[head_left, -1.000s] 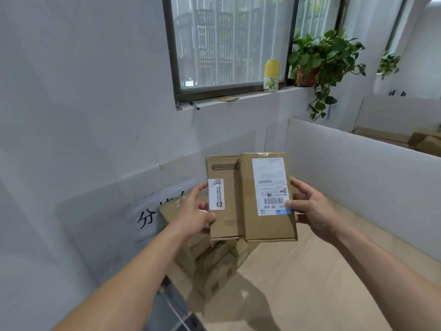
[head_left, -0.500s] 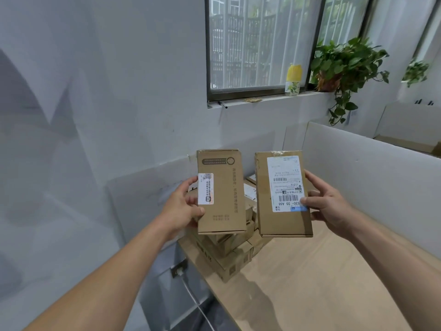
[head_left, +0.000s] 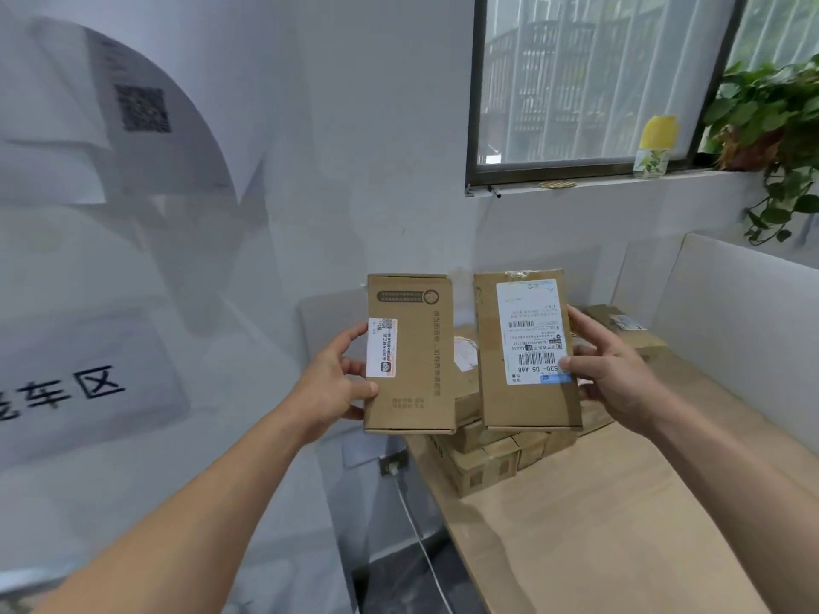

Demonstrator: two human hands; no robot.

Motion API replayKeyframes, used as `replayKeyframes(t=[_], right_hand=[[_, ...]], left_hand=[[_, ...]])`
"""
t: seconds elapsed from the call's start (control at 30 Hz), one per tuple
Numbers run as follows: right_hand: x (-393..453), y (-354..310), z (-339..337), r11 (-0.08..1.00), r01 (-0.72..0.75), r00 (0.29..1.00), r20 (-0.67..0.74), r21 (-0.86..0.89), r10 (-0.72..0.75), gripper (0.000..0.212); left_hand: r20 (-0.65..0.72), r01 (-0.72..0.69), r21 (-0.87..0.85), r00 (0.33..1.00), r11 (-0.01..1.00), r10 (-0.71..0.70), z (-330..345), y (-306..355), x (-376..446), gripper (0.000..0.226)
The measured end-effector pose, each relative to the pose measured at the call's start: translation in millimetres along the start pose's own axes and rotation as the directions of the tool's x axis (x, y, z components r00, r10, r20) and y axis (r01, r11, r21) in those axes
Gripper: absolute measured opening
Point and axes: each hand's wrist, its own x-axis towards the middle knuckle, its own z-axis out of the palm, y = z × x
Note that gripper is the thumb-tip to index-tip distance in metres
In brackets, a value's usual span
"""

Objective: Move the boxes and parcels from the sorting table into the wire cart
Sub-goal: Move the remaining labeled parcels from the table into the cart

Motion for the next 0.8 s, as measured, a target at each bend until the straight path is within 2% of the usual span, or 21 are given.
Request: replayKeyframes(t=[0.37,0.8], right_hand=[[-25,20,48,0.999,-0.034,0.972,0.233,0.028,0.026,0.076],[-76,-2,151,0.999,-0.033,0.905,0.424,-0.006,0.032,0.073]], left_hand=[[-0.282,0.105,0.053,0.956,0.993,-0.086,-19,-23,-118,0.084],[-0.446,0.156,0.02,0.885,0.988,-0.131,-77,-51,-233,0.082]])
